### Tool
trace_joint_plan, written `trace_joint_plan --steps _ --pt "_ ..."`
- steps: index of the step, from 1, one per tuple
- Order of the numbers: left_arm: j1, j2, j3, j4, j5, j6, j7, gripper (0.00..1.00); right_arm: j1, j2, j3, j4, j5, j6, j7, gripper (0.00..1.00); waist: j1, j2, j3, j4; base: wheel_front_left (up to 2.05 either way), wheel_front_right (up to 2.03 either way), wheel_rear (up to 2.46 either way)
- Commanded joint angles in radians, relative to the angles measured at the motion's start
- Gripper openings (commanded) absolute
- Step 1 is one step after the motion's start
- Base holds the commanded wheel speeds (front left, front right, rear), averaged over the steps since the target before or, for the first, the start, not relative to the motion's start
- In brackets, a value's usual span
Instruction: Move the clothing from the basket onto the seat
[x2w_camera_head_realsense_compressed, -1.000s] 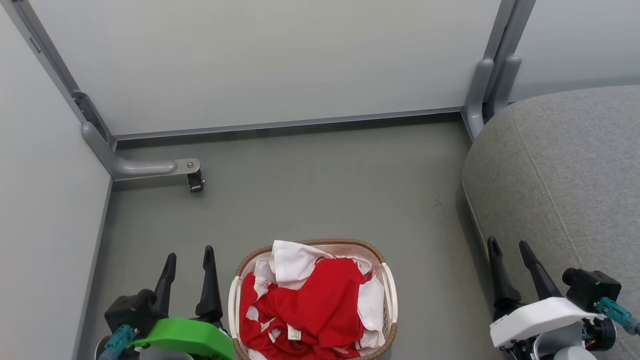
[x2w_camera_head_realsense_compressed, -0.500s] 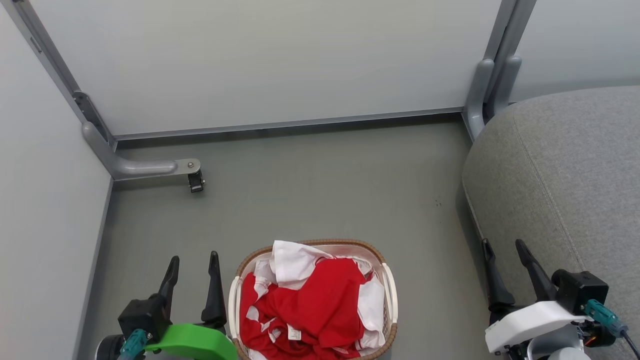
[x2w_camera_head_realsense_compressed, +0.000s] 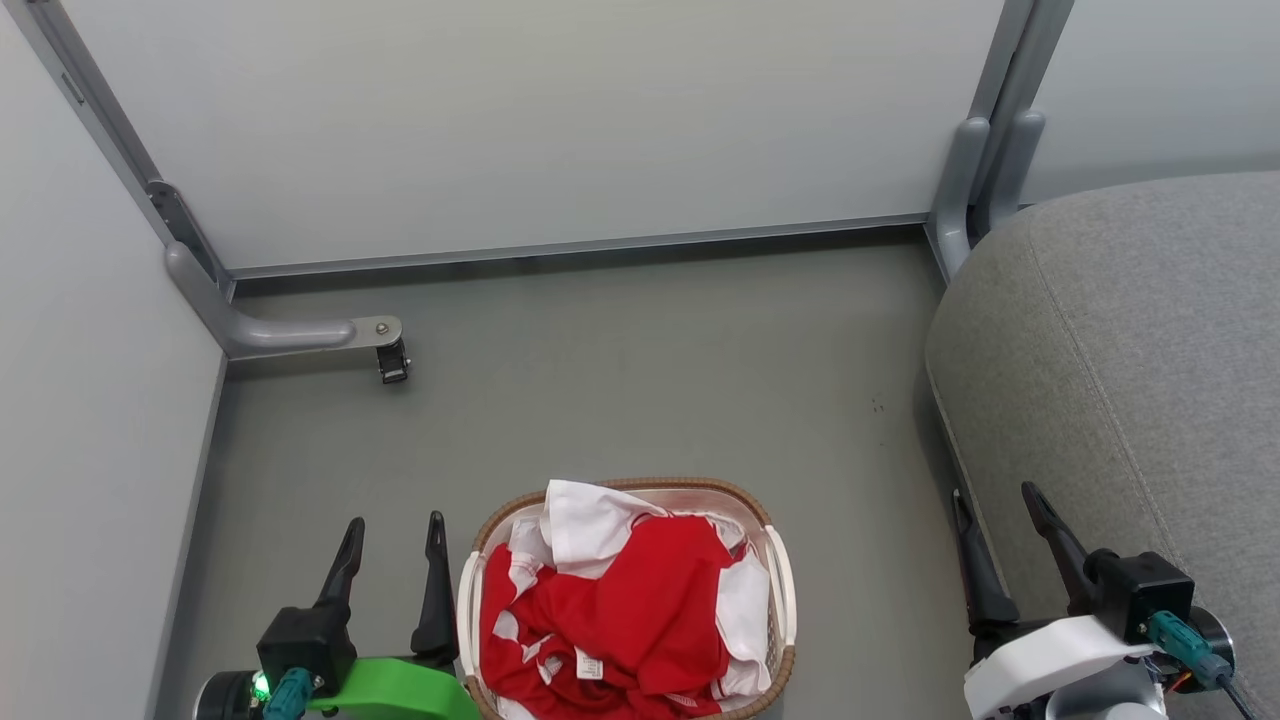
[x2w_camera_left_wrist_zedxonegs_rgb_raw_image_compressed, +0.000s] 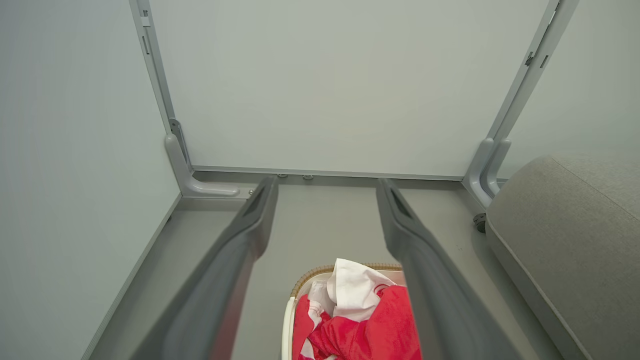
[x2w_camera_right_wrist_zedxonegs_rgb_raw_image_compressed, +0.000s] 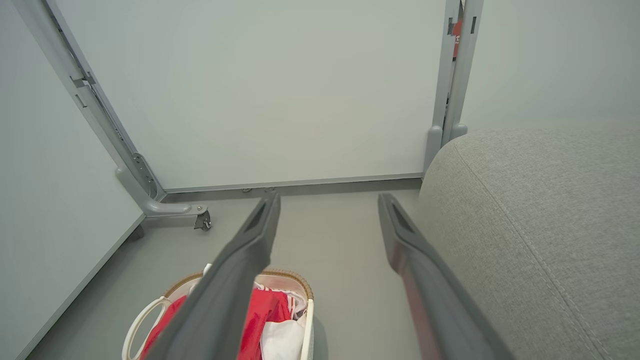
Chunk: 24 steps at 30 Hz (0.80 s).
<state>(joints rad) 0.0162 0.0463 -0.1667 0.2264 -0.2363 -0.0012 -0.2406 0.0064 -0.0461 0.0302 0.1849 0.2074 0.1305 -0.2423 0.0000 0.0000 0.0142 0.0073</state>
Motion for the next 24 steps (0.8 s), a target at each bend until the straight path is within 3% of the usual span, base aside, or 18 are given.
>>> trace_joint_plan --steps 1,11,24 --pt "0.018 0.006 -0.004 -0.001 0.023 0.004 -0.01 1.0 0.008 -0.006 0.0 -0.002 -0.022 0.0 -0.009 1.0 0.0 0.0 0.001 0.0 0.0 0.0 0.0" --pt "0.022 0.007 -0.014 0.008 0.084 0.01 -0.027 1.0 0.015 -0.007 0.005 -0.007 -0.085 0.0 -0.024 1.0 0.0 0.0 0.003 0.001 0.0 0.0 0.0" --pt "0.014 0.007 -0.011 0.02 0.077 0.011 -0.026 1.0 0.014 -0.007 0.003 -0.005 -0.081 0.0 -0.024 1.0 0.0 0.0 0.003 0.002 0.0 0.0 0.0"
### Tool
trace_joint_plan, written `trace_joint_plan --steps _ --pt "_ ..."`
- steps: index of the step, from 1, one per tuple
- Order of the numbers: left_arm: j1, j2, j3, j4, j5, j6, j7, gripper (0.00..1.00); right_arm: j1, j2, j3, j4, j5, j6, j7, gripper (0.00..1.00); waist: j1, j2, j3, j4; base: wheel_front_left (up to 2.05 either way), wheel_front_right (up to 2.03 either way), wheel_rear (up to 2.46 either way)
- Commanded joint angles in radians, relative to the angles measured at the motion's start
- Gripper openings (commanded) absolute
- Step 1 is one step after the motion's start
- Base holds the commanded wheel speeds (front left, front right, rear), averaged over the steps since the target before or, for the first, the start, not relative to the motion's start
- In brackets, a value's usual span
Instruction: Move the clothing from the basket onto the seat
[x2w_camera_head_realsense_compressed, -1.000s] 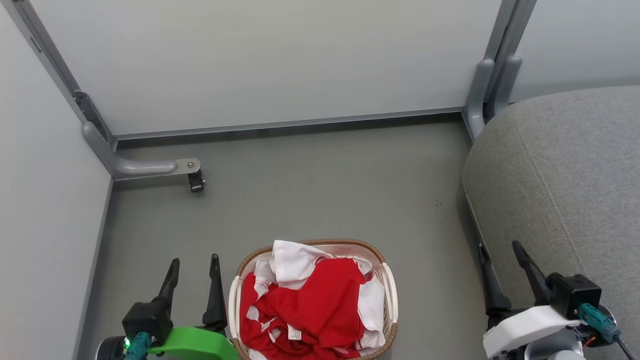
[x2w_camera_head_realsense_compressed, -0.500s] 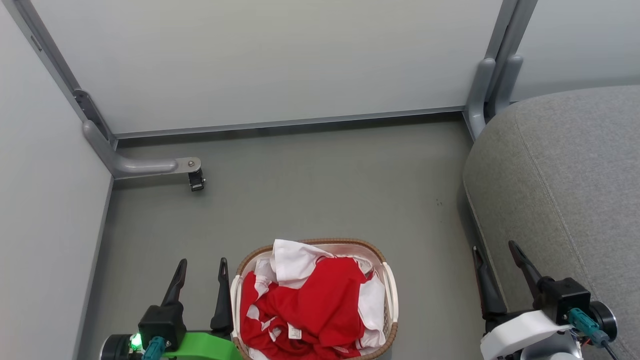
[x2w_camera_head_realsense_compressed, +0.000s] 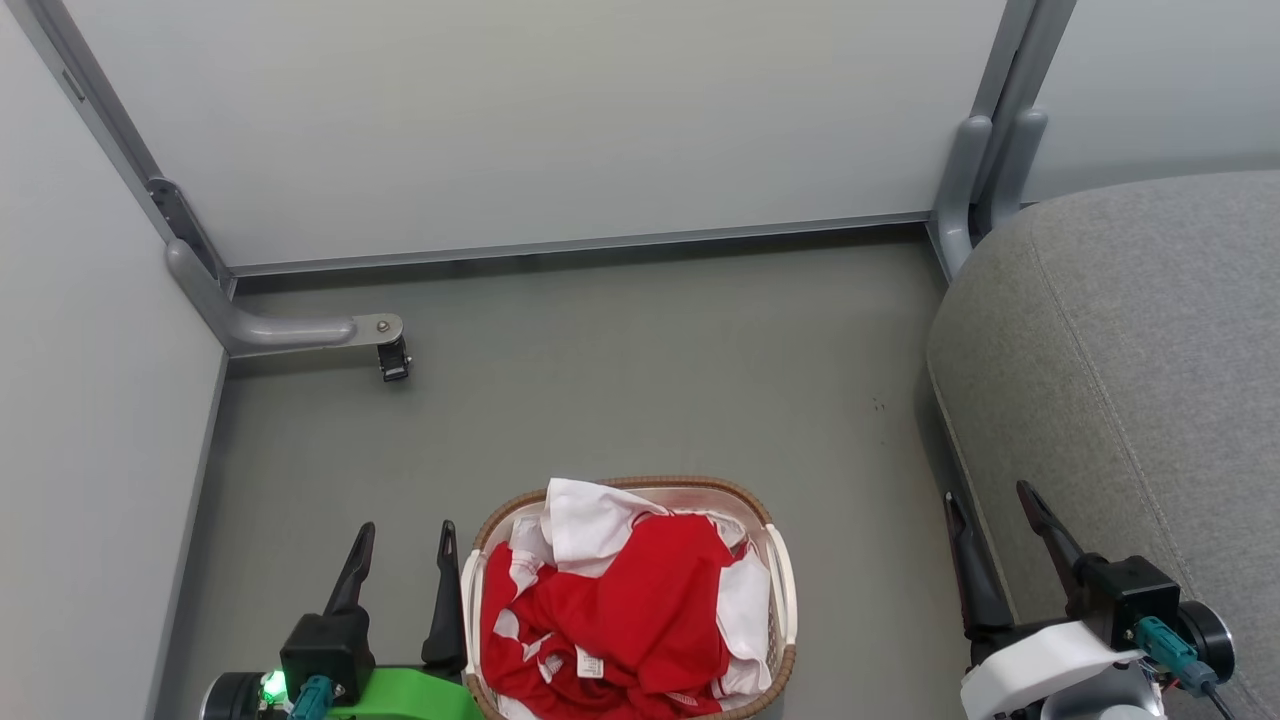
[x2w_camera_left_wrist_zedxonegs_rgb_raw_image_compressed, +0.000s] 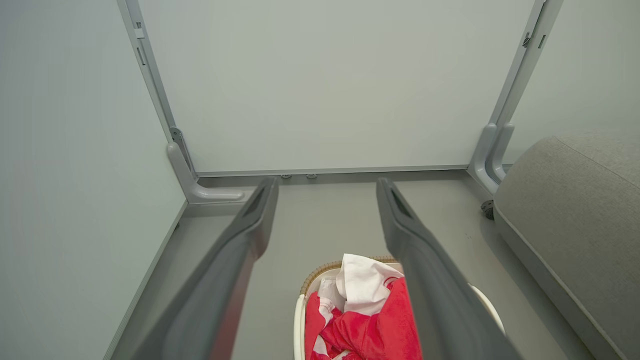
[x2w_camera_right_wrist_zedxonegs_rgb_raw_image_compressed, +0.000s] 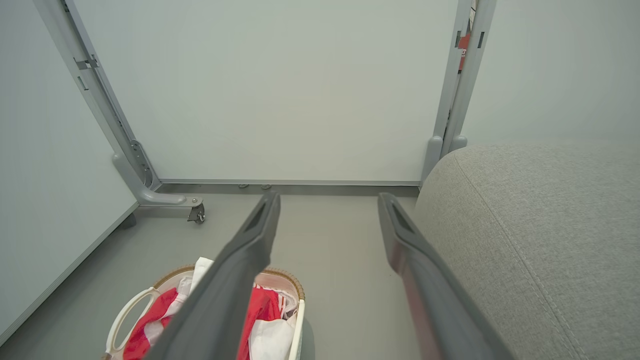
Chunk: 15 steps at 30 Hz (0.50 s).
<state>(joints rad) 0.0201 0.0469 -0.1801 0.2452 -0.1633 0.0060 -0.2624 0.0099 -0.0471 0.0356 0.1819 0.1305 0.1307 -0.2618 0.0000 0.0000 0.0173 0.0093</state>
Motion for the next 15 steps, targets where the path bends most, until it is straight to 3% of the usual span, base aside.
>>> trace_joint_plan --steps 1,15 --pt "0.009 0.006 0.002 0.002 0.004 0.004 -0.004 1.0 0.01 -0.006 -0.002 -0.002 -0.004 0.0 -0.005 1.0 0.0 0.0 0.0 0.0 0.0 0.0 0.0" --pt "-0.011 0.006 0.001 0.003 0.016 -0.002 -0.004 1.0 -0.008 -0.006 -0.007 -0.01 -0.002 0.0 -0.005 1.0 0.0 0.0 0.025 -0.004 0.0 0.0 0.0"
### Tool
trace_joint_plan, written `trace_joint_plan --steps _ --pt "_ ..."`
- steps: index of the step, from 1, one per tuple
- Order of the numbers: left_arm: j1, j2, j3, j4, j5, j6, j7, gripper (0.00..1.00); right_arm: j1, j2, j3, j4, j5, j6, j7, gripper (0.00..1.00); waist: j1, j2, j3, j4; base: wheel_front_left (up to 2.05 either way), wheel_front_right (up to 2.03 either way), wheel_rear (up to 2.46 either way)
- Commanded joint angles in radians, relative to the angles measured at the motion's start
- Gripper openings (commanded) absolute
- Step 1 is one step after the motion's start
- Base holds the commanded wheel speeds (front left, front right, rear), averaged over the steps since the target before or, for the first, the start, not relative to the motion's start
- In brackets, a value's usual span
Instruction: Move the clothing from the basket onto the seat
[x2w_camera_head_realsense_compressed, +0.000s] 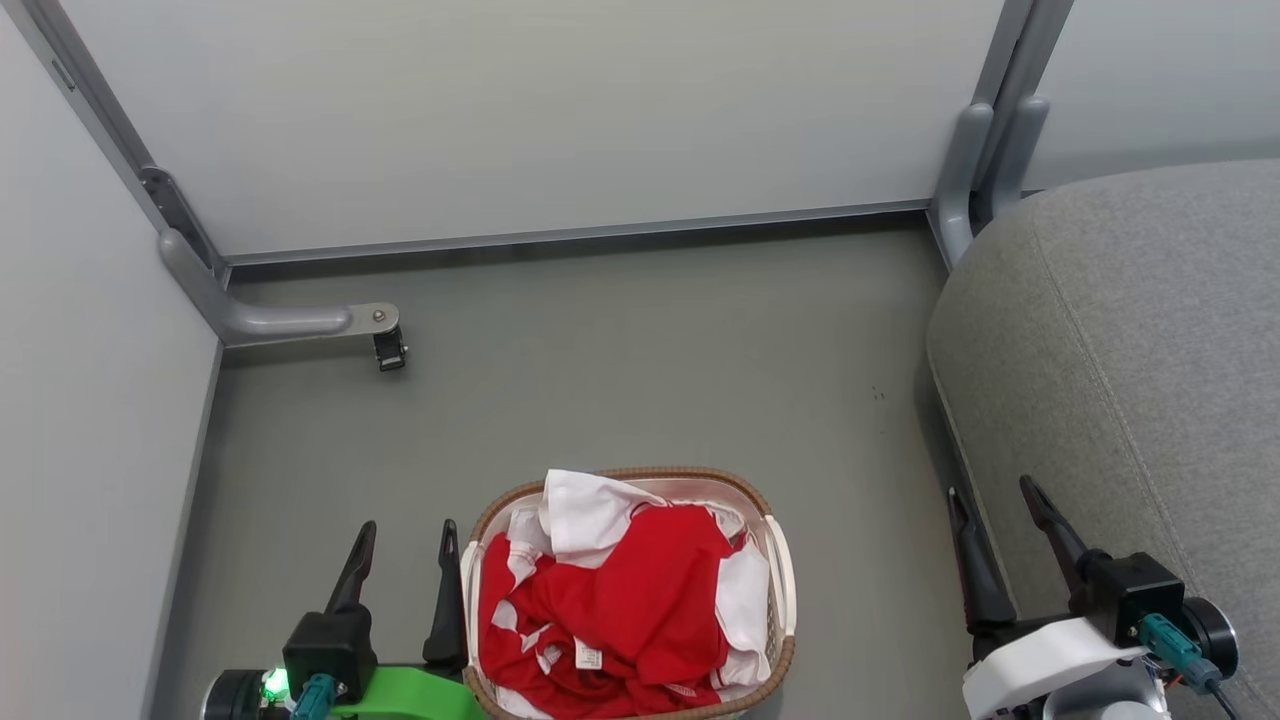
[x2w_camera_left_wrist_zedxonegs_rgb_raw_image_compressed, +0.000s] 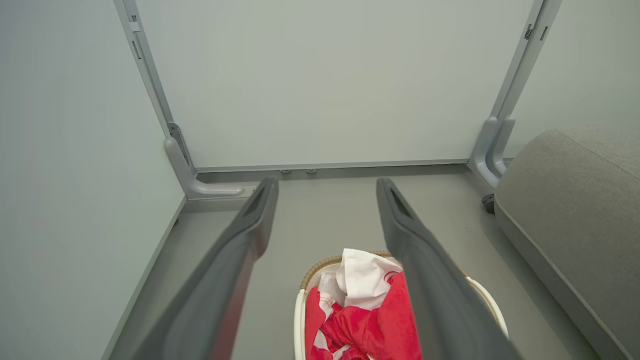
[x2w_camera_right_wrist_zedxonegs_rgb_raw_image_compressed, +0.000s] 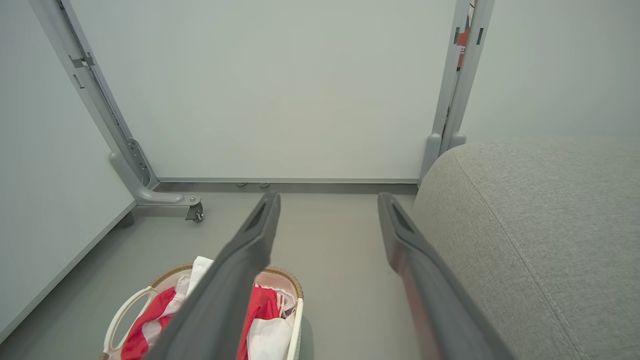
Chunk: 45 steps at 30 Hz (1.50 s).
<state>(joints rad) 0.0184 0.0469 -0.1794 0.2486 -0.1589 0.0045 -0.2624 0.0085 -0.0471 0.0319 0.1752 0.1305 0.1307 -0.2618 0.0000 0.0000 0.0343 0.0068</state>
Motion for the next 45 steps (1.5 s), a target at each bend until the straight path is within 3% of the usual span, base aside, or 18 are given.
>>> trace_joint_plan --steps 1,14,26,38,45 --pt "-0.019 0.006 -0.002 0.0 0.018 -0.004 -0.004 1.0 -0.013 -0.006 -0.005 -0.006 -0.003 0.0 -0.005 1.0 0.0 0.0 0.016 -0.002 0.0 0.0 0.0" --pt "-0.159 0.006 -0.048 0.043 0.074 -0.036 -0.002 1.0 -0.098 -0.006 -0.014 -0.04 -0.016 0.0 -0.005 1.0 0.0 0.0 0.181 -0.05 0.0 0.0 0.0" --pt "-0.367 0.011 -0.12 0.174 0.14 -0.078 -0.002 1.0 -0.256 -0.005 -0.023 -0.082 0.002 0.0 -0.004 1.0 0.0 0.0 0.43 -0.13 0.0 0.0 0.0" --pt "-0.638 0.034 -0.319 0.455 0.222 -0.131 -0.002 1.0 -0.399 -0.004 -0.026 -0.107 0.065 0.0 -0.004 1.0 0.0 0.0 0.672 -0.228 0.0 0.0 0.0" --pt "-0.739 0.032 -0.453 0.596 0.186 -0.135 -0.002 1.0 -0.437 -0.004 0.004 -0.108 0.105 0.0 -0.004 1.0 0.0 0.0 0.743 -0.272 0.0 0.0 0.0"
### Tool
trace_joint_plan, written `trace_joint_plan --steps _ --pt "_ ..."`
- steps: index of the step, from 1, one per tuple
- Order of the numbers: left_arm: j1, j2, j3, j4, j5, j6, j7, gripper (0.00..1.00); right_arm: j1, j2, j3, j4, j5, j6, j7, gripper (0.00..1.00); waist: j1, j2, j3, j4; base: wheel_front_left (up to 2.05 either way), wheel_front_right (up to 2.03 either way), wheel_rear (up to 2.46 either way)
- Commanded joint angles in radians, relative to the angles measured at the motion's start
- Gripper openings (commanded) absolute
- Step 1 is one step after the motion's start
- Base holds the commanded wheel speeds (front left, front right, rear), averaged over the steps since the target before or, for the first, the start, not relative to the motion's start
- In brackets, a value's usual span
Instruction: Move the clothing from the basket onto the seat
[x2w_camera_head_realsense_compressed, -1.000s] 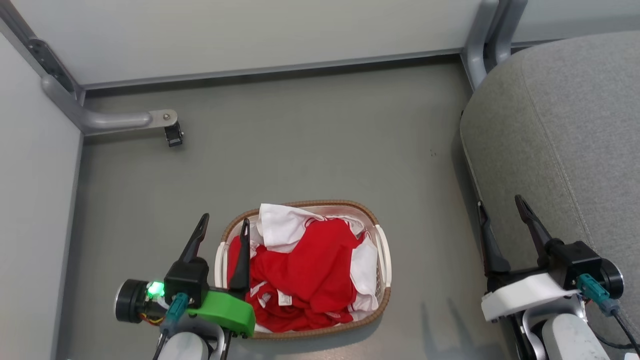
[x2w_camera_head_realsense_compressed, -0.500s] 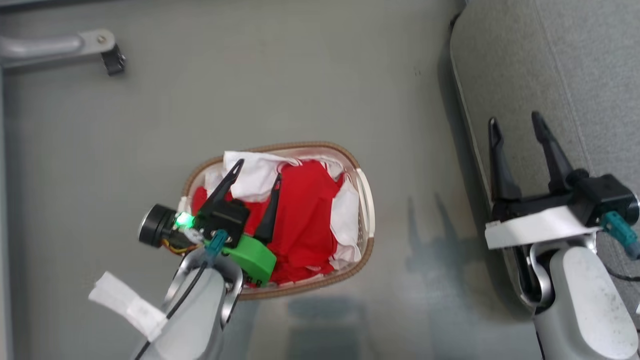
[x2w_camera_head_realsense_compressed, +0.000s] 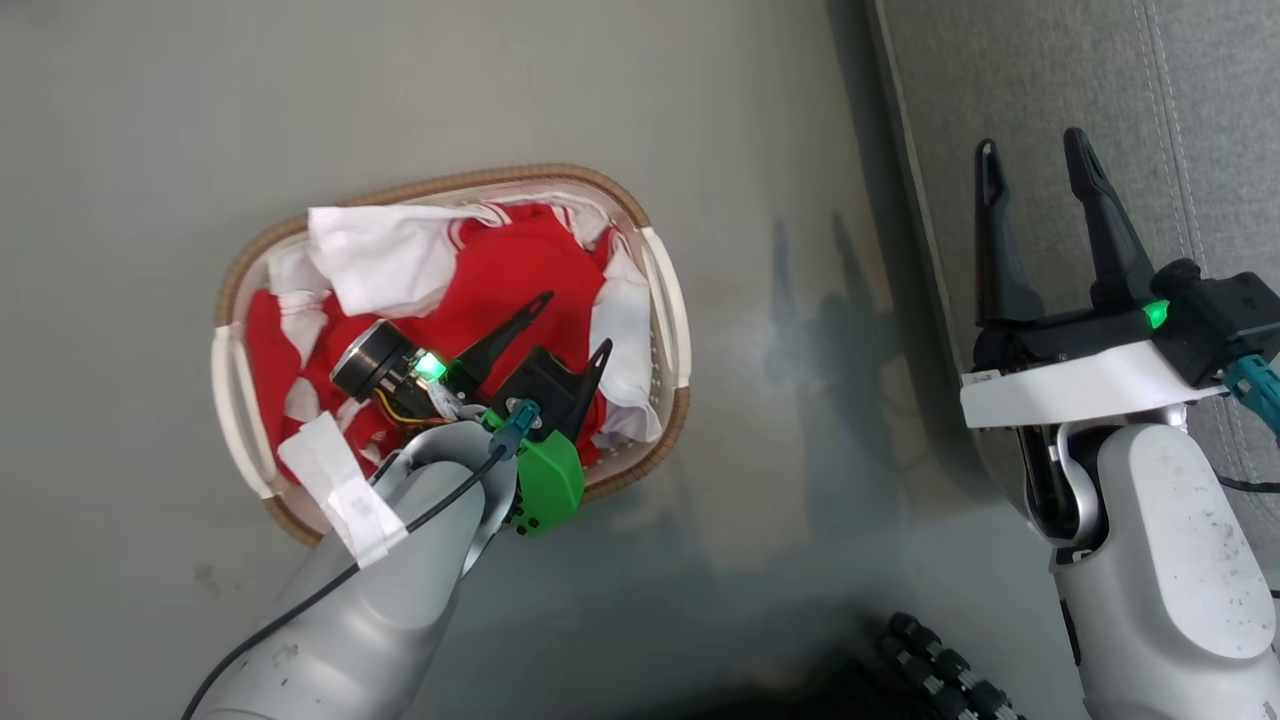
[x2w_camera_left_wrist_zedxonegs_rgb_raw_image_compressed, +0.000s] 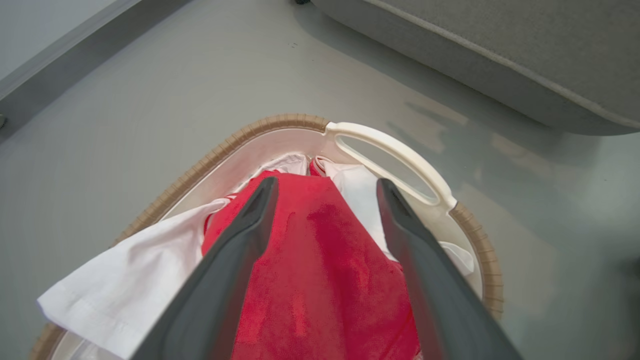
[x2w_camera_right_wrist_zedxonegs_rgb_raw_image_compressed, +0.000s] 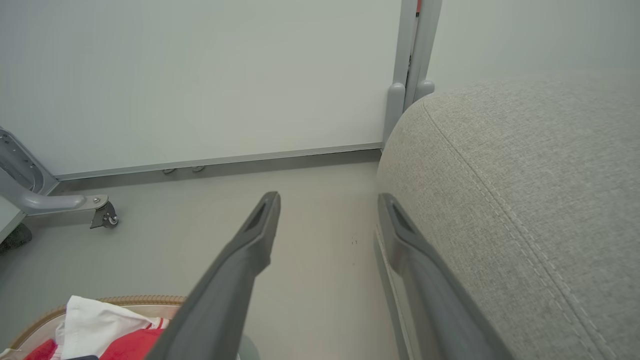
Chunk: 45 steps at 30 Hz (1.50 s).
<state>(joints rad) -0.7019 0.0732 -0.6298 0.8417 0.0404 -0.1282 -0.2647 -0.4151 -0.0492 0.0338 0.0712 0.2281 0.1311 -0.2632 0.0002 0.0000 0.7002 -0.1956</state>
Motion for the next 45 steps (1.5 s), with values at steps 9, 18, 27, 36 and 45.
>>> trace_joint_plan --steps 9,18,27,36,45 --pt "-0.132 0.032 -0.025 0.136 -0.047 0.035 0.0 1.0 -0.043 -0.003 0.035 -0.015 0.034 -0.001 -0.002 1.0 -0.0002 0.0 0.123 -0.111 0.0 0.0 0.0" --pt "-0.182 0.022 -0.014 0.268 -0.065 0.085 0.005 0.6 -0.045 -0.002 0.049 -0.015 0.037 -0.001 -0.002 1.0 -0.0002 0.0 0.126 -0.115 0.0 0.0 0.0" --pt "-0.162 -0.003 -0.016 0.272 -0.101 0.069 -0.001 0.0 -0.031 -0.003 0.049 0.001 0.011 -0.001 -0.002 1.0 -0.0002 0.0 0.075 -0.083 0.0 0.0 0.0" --pt "-0.07 -0.005 -0.01 0.091 -0.138 0.057 -0.001 0.0 0.01 -0.003 0.006 0.032 -0.034 -0.001 -0.002 1.0 -0.0002 0.0 -0.052 -0.006 0.0 0.0 0.0" --pt "0.052 0.017 -0.006 -0.093 -0.161 0.039 -0.001 0.0 0.114 -0.004 -0.034 0.078 -0.075 -0.001 -0.002 1.0 -0.0002 0.0 -0.272 0.101 0.0 0.0 0.0"
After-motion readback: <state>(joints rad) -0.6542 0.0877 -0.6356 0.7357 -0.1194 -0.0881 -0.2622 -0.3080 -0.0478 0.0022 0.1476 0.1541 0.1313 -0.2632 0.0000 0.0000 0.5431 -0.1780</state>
